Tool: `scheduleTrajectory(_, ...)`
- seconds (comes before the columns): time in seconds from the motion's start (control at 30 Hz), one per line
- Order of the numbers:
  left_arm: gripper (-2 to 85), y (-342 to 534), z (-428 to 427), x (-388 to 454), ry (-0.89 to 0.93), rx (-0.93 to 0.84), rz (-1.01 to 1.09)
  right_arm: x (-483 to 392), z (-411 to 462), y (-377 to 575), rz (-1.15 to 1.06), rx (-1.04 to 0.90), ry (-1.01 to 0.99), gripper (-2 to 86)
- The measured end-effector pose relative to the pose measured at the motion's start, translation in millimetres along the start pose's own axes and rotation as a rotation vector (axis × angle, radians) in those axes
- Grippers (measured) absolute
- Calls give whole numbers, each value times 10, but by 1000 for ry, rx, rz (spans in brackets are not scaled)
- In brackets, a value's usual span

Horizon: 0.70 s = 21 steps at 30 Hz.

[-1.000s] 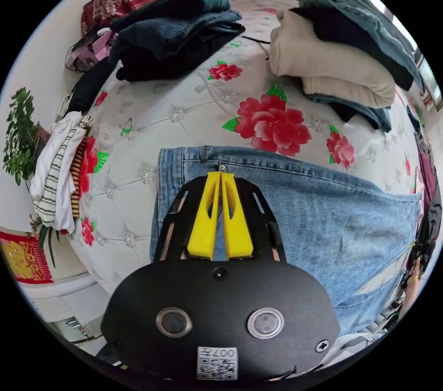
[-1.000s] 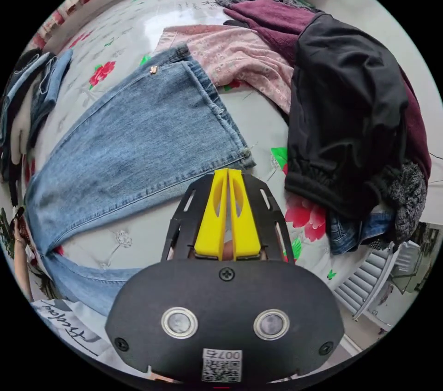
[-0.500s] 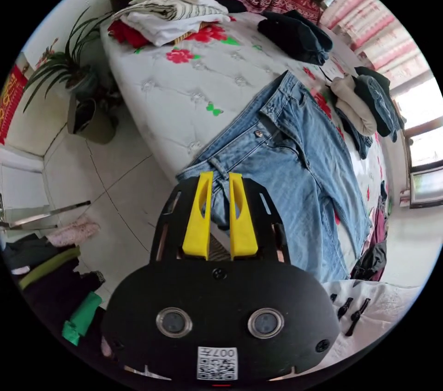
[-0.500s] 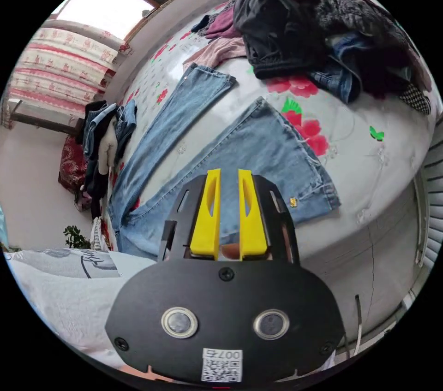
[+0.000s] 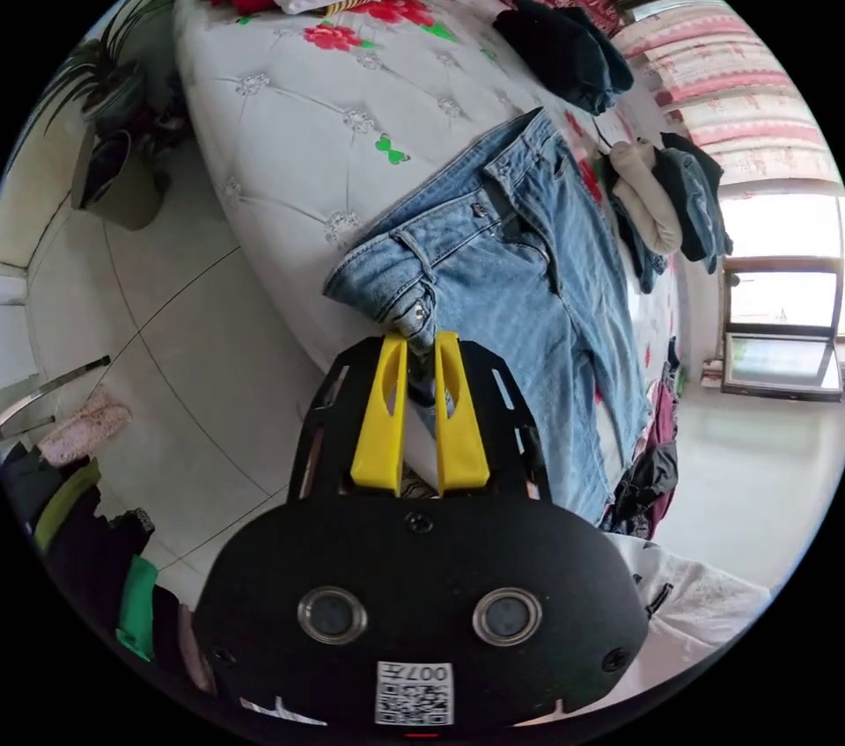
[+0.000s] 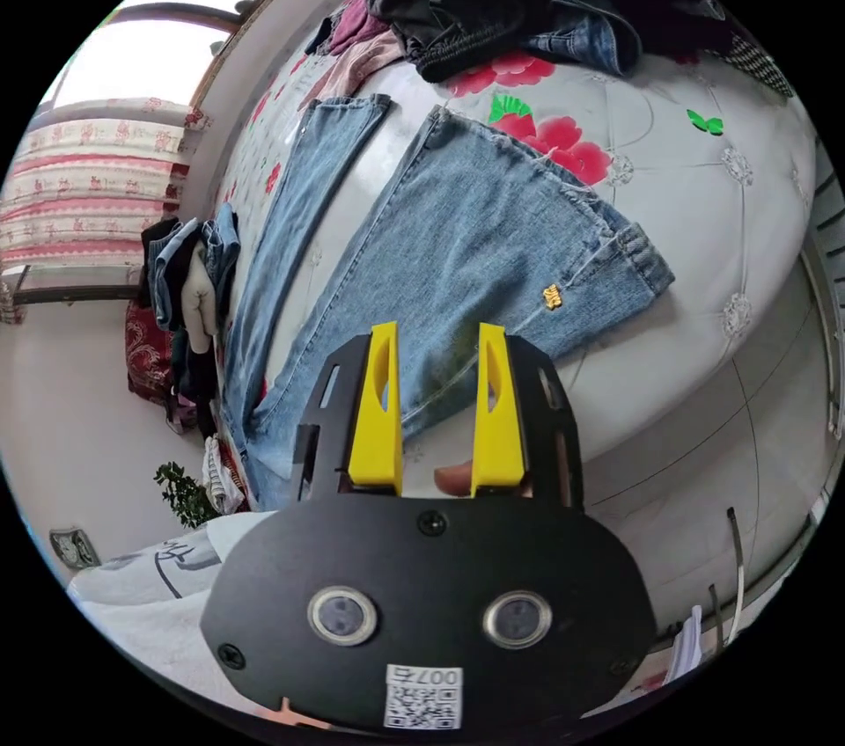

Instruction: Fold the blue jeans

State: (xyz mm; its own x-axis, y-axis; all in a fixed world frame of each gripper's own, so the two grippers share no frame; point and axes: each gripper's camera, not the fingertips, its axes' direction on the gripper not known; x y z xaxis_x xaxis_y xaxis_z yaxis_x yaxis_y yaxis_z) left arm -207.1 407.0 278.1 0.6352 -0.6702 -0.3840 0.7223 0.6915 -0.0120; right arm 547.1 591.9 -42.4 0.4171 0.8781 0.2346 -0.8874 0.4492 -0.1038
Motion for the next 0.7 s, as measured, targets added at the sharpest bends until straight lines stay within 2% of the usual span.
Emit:
scheduleTrajectory(0.07, 47, -30, -216, -82, 178, 38, 39, 35, -63, -39, 0, 7, -10, 29)
scheduleTrajectory(0.17, 41, -43, -536, -219, 408, 122, 43, 82, -354, -67, -34, 78, -271, 6)
scheduleTrajectory(0.3, 40, -72, -827, -204, 492, 171, 108, 21, -812, -33, -109, 219, -639, -1)
scheduleTrajectory(0.37, 41, -82, -954, -147, 489, 199, 170, 9, -920, -9, -134, 264, -742, -2)
scheduleTrajectory(0.43, 41, -83, -969, -179, 478, 208, 153, 10, -972, 14, -141, 286, -757, -2)
scheduleTrajectory(0.57, 40, -42, -835, -313, 501, 196, 21, -7, -954, 76, -139, 287, -635, -2)
scheduleTrajectory(0.7, 40, -86, -832, -104, 460, 185, 37, -248, -924, -24, -170, 255, -617, -2)
